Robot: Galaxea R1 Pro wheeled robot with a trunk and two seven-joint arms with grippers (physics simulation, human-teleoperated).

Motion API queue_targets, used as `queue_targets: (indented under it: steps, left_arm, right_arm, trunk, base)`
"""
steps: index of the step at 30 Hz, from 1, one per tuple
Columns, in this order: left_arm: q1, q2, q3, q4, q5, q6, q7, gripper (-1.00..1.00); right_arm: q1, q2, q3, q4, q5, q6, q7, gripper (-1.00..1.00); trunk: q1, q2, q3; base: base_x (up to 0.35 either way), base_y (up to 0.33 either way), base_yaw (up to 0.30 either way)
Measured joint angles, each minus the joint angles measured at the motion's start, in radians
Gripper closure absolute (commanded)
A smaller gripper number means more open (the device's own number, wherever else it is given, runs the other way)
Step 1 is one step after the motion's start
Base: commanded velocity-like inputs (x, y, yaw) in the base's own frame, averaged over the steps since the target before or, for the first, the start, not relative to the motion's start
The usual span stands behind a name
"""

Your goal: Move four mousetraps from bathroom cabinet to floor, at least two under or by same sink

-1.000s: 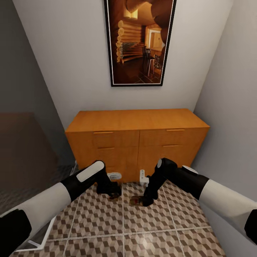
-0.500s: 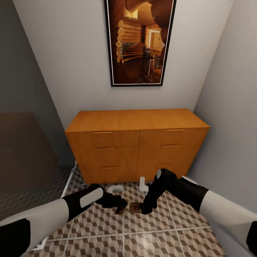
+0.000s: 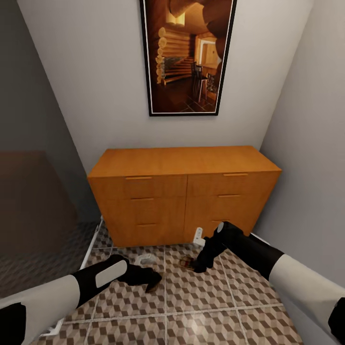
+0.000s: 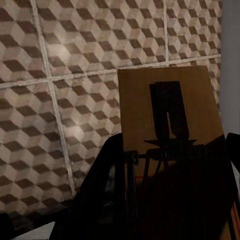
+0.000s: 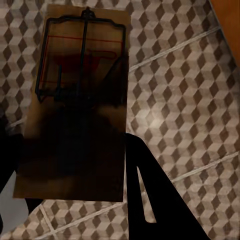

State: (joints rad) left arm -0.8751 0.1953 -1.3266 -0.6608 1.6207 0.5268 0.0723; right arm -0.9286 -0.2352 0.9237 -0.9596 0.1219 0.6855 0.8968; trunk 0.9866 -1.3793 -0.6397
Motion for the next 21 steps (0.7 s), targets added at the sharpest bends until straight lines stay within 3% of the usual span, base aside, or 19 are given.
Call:
queue_targets:
  steps: [4, 8, 15, 21]
  left_arm:
    - [0.001, 0.029, 0.001, -0.007, 0.002, -0.004, -0.002, 1.00]
    - [0.001, 0.034, 0.001, -0.006, 0.003, -0.004, -0.018, 1.00]
    - [0.001, 0.038, 0.001, 0.004, 0.013, -0.004, -0.109, 1.00]
    - [0.001, 0.035, 0.003, 0.062, 0.013, -0.004, -0.127, 1.00]
  right_arm:
    - [0.000, 0.002, -0.001, 0.022, 0.000, -0.002, -0.005, 1.00]
    - [0.001, 0.003, -0.001, 0.032, -0.005, -0.003, -0.006, 1.00]
    - [0.025, 0.006, -0.004, 0.064, -0.006, -0.003, -0.007, 1.00]
    - [0.028, 0.022, -0.004, 0.067, -0.007, -0.004, -0.007, 1.00]
  trunk:
    - [0.000, 0.000, 0.000]
    - [0.000, 0.000, 0.000]
    - [0.000, 0.000, 0.000]
    - [0.000, 0.000, 0.000]
  base:
    - [0.000, 0.000, 0.000]
    - [0.000, 0.000, 0.000]
    - [0.000, 0.000, 0.000]
    - [0.000, 0.000, 0.000]
